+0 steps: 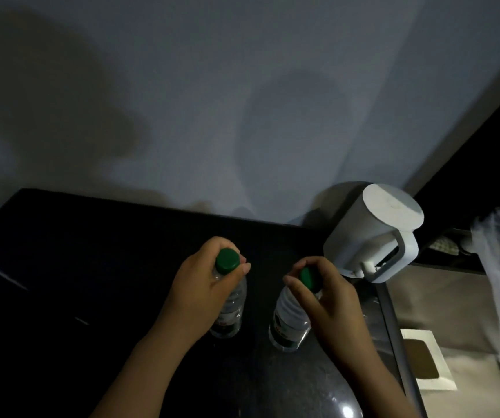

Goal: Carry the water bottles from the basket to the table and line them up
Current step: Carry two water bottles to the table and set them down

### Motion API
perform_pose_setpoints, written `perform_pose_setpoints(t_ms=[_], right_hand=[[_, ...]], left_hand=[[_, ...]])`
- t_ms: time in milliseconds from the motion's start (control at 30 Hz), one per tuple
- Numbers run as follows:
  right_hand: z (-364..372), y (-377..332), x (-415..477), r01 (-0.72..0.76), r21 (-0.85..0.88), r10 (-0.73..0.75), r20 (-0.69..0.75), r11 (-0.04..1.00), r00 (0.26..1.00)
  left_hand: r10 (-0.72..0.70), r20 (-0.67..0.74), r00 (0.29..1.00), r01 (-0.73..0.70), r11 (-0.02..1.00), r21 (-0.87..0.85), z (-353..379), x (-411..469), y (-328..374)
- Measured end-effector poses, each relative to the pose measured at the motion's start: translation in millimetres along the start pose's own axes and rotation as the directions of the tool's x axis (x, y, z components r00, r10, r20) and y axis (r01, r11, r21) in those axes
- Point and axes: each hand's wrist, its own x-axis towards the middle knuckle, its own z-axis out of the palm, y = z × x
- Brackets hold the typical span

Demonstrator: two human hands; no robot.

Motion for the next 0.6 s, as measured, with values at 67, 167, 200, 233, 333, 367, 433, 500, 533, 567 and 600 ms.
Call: perform_pose_setpoints(t_ms=[67,167,200,233,333,367,433,500,533,567,600], right_hand=[[7,7,6,-0.025,0.009,0.025,-0.013,1.000,1.000],[12,16,13,-0.053,0.023,0.053,-0.002,0.998,0.999],[12,19,16,-0.064,0.024,0.064,0.007,0.998,0.998],[13,21,19,-0.072,0.027,0.072,0.014,0.997,0.997],[11,29,31,-0.093,0.063,0.090,0.044,0.994,0.995],[10,31,36,-0.103,0.080,0.098,0.064,0.991,0.993],[7,36,45,-0.115,0.095,0.105,0.102,0.989,0.989],[3,41,55,-0.113,0.094,0.101,0.125,0.989,0.987],[2,45,60,-0.112,0.093,0.099,0.132,0.989,0.986],[1,48,65,-0.112,0.091,0.099,0.137,0.990,0.986],[1,52,70,-0.113,0.090,0.099,0.143,0.990,0.985]], left_hand=[[-0.023,0.033,0.999,0.023,1.000,-0.019,-2,10,-9],[-0.051,0.083,0.995,0.052,0.999,-0.007,-1,23,-21],[-0.059,0.095,0.994,0.060,0.998,0.000,0,26,-24],[-0.064,0.101,0.993,0.064,0.998,0.003,2,30,-27],[-0.064,0.094,0.993,0.062,0.998,0.019,7,41,-36],[-0.065,0.091,0.994,0.063,0.998,0.022,10,44,-38],[-0.068,0.083,0.994,0.066,0.998,0.021,15,50,-42],[-0.077,0.080,0.994,0.075,0.997,0.017,20,57,-45],[-0.079,0.081,0.994,0.078,0.997,0.016,22,60,-47],[-0.082,0.080,0.993,0.081,0.997,0.016,24,63,-49],[-0.088,0.077,0.993,0.087,0.996,0.015,27,66,-51]])
